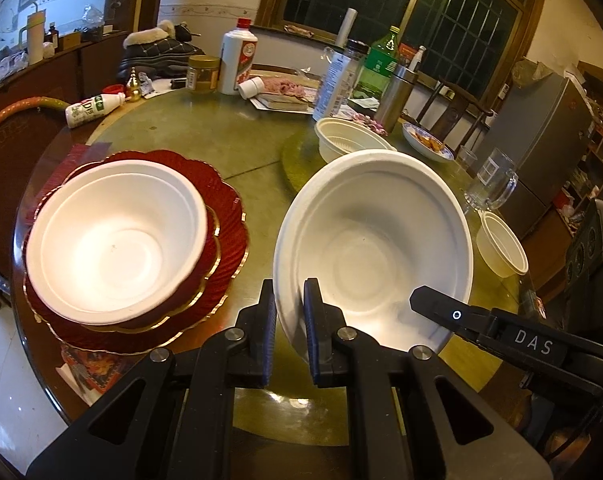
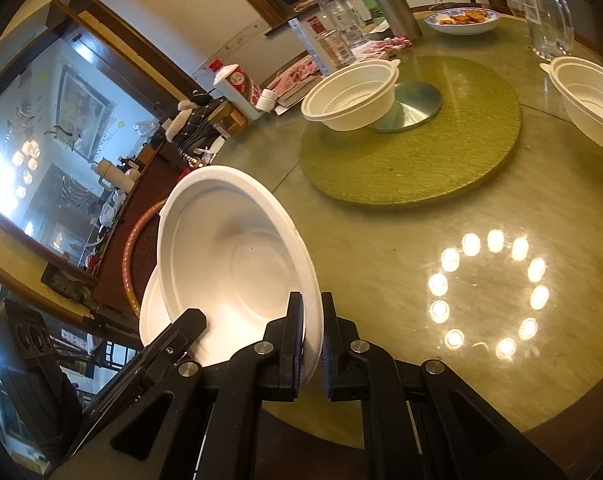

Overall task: Organize plates and bowls
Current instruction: 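Carry the smaller white bowl with both tools toward the dish stack, then lower the smaller white bowl into the large white bowl on the stack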

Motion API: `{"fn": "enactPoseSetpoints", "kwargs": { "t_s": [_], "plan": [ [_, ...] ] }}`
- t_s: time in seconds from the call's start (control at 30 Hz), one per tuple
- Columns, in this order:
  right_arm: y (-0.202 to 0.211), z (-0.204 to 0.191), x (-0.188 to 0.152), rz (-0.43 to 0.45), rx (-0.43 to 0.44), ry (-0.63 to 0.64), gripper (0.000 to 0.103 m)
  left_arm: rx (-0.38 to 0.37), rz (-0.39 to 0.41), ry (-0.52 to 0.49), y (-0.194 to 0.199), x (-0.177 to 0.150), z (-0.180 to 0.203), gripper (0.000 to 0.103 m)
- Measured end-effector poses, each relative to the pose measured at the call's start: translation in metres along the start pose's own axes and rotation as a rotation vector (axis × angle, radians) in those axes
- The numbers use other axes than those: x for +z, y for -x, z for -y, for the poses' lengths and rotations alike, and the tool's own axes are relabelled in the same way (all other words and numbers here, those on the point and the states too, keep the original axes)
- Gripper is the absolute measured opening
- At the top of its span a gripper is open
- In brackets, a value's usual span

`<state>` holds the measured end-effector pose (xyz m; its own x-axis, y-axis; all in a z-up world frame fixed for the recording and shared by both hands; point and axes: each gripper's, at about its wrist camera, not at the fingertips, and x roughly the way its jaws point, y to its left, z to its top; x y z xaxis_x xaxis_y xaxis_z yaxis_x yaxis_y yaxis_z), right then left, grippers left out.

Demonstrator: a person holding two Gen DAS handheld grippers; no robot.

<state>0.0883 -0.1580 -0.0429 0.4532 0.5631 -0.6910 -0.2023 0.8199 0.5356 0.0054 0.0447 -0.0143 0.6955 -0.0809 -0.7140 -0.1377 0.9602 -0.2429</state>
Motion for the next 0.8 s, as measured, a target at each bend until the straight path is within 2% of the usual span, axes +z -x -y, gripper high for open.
{"fn": "enactPoseSetpoints", "kwargs": {
  "t_s": [0.8],
  "plan": [
    [-0.024,-0.043,0.007,-0.032,0.063,0.08,0.008,0.078,0.047,0.049,0.016,0.014,-0.035,0.011]
  ]
}}
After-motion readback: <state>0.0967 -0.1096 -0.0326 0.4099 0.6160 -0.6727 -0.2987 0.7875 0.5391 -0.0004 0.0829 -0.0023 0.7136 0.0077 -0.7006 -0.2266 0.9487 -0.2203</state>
